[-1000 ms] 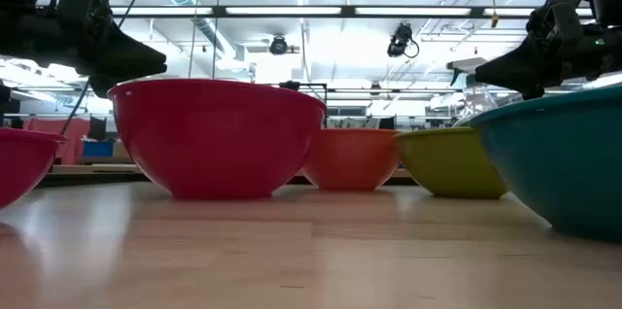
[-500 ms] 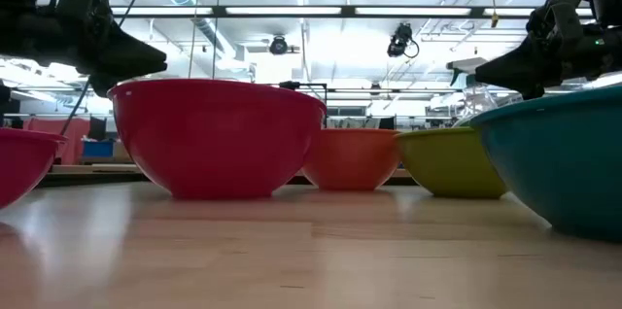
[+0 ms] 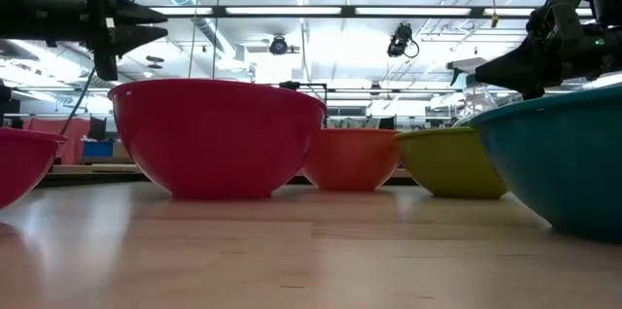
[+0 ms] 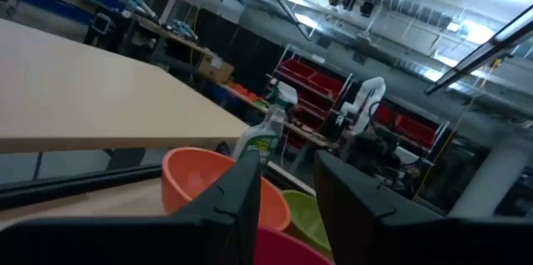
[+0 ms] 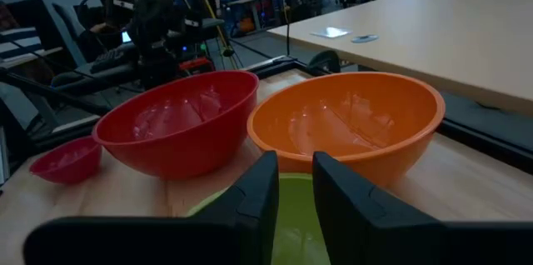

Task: Nest bowls inside each other
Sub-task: Stack the orange bowl on top of the red bowl

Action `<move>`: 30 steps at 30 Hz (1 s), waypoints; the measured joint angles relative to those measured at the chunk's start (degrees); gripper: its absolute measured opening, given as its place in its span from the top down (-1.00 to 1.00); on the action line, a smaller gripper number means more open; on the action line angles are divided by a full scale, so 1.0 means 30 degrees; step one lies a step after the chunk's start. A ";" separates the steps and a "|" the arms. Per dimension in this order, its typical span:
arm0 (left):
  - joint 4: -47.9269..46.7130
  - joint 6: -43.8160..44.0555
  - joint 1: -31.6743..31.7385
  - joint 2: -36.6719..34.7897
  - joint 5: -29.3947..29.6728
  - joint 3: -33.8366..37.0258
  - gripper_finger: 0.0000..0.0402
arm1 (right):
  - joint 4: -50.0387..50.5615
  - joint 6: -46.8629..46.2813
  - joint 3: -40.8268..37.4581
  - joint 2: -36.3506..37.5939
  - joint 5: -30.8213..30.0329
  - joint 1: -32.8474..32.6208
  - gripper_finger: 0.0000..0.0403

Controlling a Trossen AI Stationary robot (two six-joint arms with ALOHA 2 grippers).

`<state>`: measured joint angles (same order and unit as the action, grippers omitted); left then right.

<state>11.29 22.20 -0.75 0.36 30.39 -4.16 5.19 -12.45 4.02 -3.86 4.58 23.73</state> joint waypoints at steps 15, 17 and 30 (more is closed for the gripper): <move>0.4237 0.2935 0.0000 0.0000 0.0296 0.0007 0.42 | -0.6919 -0.5468 -0.0009 0.0007 -0.3243 0.0006 0.57; 0.5135 0.2812 0.0000 -0.0007 0.0301 0.0007 0.42 | -0.7946 -0.6691 -0.0009 0.0007 -0.3661 0.0006 0.57; 0.7119 0.4086 0.0000 0.0000 0.0474 0.0015 0.42 | -0.9286 -1.0175 -0.0001 -0.0388 -0.2751 0.0006 0.57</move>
<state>32.64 34.45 -0.75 0.36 31.81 -4.12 -22.67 -42.97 4.01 -5.02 -3.67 23.75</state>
